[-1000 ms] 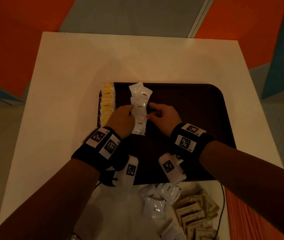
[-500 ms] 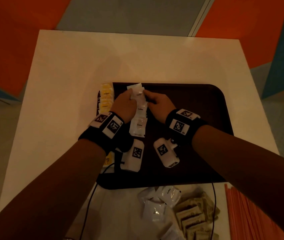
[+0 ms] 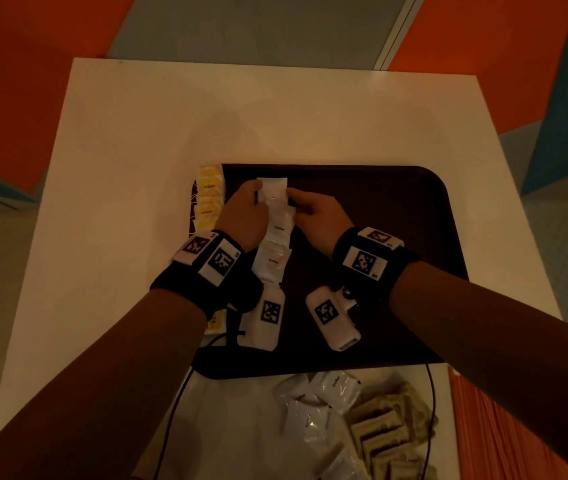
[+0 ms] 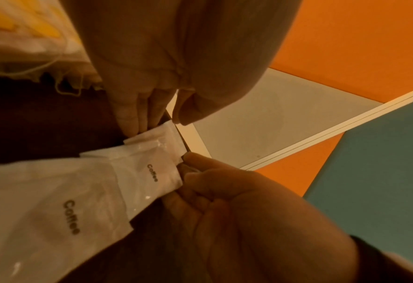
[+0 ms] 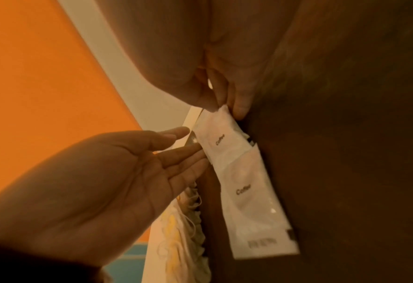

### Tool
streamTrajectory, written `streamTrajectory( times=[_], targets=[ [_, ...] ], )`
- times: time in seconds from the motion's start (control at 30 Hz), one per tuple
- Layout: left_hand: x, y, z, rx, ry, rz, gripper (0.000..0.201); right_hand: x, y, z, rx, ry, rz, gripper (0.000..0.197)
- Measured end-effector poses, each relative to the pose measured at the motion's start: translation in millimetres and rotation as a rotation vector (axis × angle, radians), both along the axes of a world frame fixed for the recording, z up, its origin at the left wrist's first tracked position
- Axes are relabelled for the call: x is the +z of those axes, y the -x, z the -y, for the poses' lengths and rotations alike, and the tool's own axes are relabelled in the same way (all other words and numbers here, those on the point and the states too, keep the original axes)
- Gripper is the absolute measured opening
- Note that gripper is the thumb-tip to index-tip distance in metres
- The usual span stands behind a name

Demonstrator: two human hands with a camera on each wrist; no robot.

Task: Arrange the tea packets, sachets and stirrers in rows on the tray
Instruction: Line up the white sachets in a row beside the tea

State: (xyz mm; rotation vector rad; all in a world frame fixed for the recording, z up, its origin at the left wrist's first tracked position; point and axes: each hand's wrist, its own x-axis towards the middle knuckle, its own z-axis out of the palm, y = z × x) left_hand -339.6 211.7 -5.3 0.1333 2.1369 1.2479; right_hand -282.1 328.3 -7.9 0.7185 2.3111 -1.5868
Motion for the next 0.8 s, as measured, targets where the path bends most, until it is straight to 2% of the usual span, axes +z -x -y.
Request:
streamTrajectory(
  times=[0.23,0.37,0.5,0.63,0.8],
  targets=[
    [11.1,6.0,-2.6,0.017,0.046,-0.045,0.048,18.9,5.4,8.5,-0.054,0.074,-0.034,0.049],
    [-1.6,4.7,3.6,-0.022,0.048,-0.079,0.051,20.7,-5.0,8.2,-0.023,0.046,-0.027,0.049],
    [21.6,-9.8,10.7,-0.011,0.044,-0.053,0.034,16.7,-17.0,1.0,-0.058,-0.035,0.034,0.050],
    [20.1,-25.9,17.7,-0.015,0.046,0.006,0.036,11.1,-28.7,4.8,-0.063,0.089,0.104,0.041],
    [15.6,-32.4,19.9,0.005,-0.040,0.040,0.042,14.6,-31.4,14.3,-0.114,0.172,0.054,0.043]
  ],
)
